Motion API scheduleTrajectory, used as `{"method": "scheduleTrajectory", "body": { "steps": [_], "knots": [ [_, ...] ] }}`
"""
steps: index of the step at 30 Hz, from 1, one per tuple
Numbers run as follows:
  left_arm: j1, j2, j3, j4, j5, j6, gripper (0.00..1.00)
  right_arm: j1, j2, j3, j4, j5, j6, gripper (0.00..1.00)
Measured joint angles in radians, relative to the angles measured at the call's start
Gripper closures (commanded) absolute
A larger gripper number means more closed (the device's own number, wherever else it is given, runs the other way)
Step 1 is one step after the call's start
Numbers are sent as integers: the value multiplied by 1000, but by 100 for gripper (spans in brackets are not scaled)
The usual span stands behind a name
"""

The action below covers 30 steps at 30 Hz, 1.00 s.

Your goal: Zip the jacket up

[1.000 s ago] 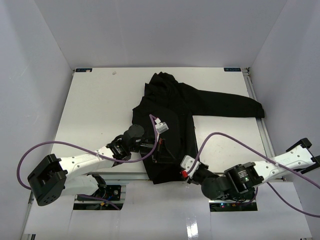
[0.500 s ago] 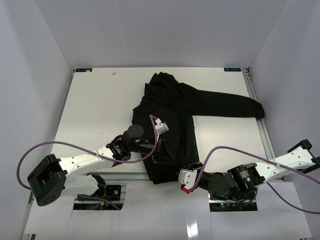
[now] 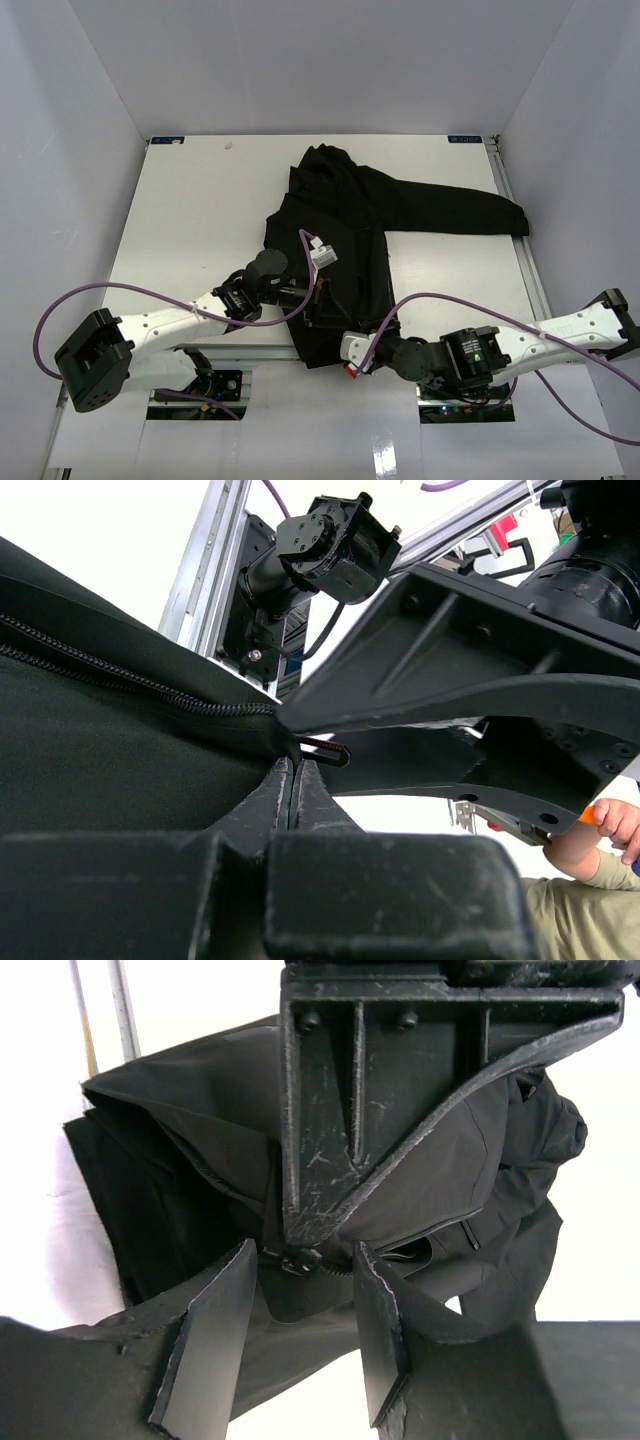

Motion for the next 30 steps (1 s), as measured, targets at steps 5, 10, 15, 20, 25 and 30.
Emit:
{"method": "scheduleTrajectory", "body": {
  "steps": [5,10,15,20,25,30],
  "knots": [
    [0,0,-1,4,0,0,100,-19,3,0,8,-6,-1,56],
    [0,-2,-2,17,0,0,100,-21,-6,0,8,-9,-1,65],
    [0,-9,-4,18,1,0,100,-21,-13,0,10,-6,0,74],
    [1,-11,-6,18,1,0,100,-22,-16,0,10,-4,7,77],
    [1,-12,-7,18,0,0,100,-22,-18,0,10,-3,12,83],
    [1,-12,-8,19,0,0,100,-22,-24,-6,18,-2,13,92]
  ]
}}
